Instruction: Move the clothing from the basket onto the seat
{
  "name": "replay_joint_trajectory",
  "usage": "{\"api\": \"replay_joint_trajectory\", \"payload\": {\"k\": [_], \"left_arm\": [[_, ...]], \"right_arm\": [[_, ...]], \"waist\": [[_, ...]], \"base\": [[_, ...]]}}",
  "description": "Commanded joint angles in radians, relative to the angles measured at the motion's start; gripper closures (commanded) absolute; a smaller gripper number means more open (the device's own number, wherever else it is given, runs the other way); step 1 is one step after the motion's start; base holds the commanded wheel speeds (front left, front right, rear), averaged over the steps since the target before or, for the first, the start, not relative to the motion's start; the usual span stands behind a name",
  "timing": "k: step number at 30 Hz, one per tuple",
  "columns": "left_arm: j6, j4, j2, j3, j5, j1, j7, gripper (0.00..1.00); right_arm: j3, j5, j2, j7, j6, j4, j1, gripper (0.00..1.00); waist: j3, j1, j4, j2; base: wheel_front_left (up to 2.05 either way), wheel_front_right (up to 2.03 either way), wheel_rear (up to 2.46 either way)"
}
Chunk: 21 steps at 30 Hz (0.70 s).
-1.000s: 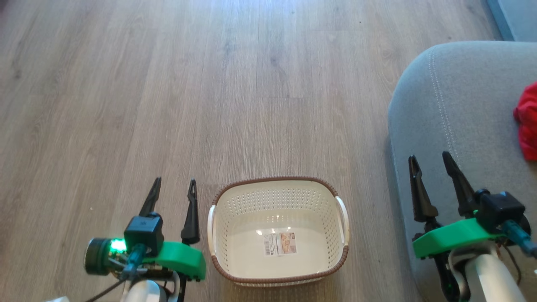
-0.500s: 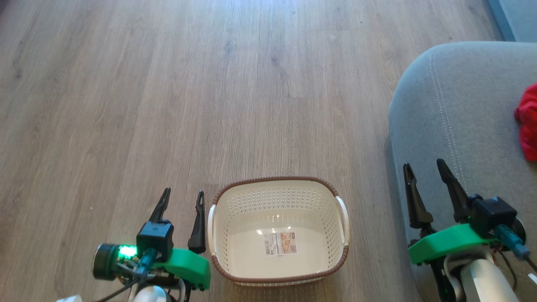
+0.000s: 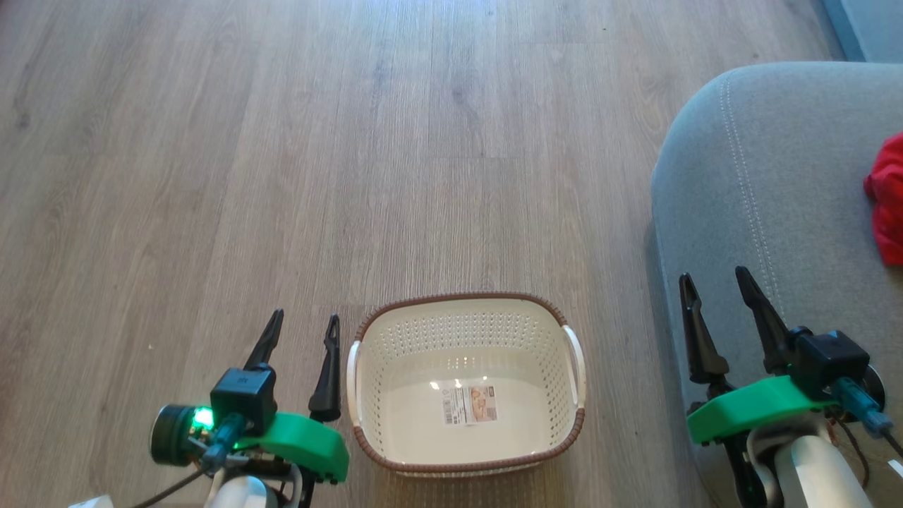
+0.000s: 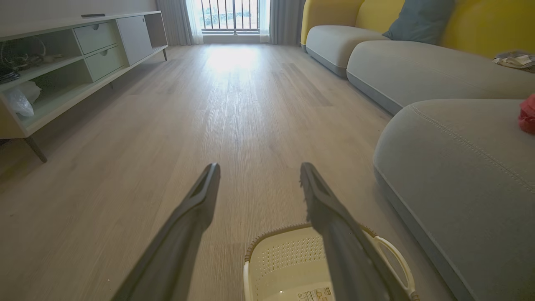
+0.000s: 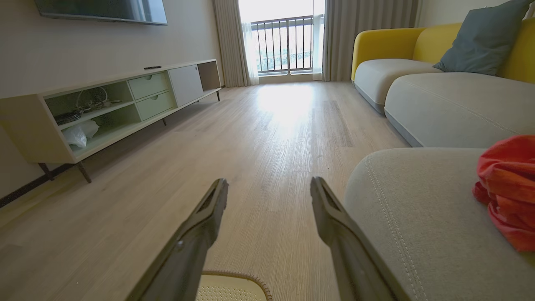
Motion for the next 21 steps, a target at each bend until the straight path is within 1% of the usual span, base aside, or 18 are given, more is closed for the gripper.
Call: {"api": "replay_joint_trajectory", "payload": {"k": [1,4,7,12,21], "left_arm": [[-0.006,-0.038,-0.002,0.035,0.003,-0.026,-0.005,0.00],[-0.017,-0.064,-0.002,0.042,-0.012,-0.027,-0.005,0.00],[-0.017,-0.066,-0.002,0.045,-0.011,-0.022,-0.005,0.00],[-0.024,-0.052,-0.002,0.048,-0.034,-0.017,-0.005,0.00],[-0.031,-0.043,-0.002,0.049,-0.040,-0.021,-0.005,0.00]], "right_arm": [[0.014,-0.011,0.002,-0.006,0.000,-0.030,-0.032,0.00],[0.010,-0.012,0.002,-0.006,0.000,-0.029,-0.033,0.00],[0.006,-0.014,0.001,-0.006,0.000,-0.026,-0.033,0.00],[0.006,-0.014,0.002,-0.006,0.000,-0.024,-0.035,0.00],[0.005,-0.015,0.002,-0.006,0.000,-0.019,-0.035,0.00]], "waist": [[0.001,0.0001,0.000,0.0000],[0.003,0.0001,0.000,0.0000],[0.002,0.0001,0.000,0.0000],[0.003,0.0001,-0.003,0.0000],[0.003,0.0001,-0.005,0.0000]], "base": [[0.00,0.00,0.00],[0.00,0.00,0.00],[0.00,0.00,0.00],[0.00,0.00,0.00],[0.00,0.00,0.00]]}}
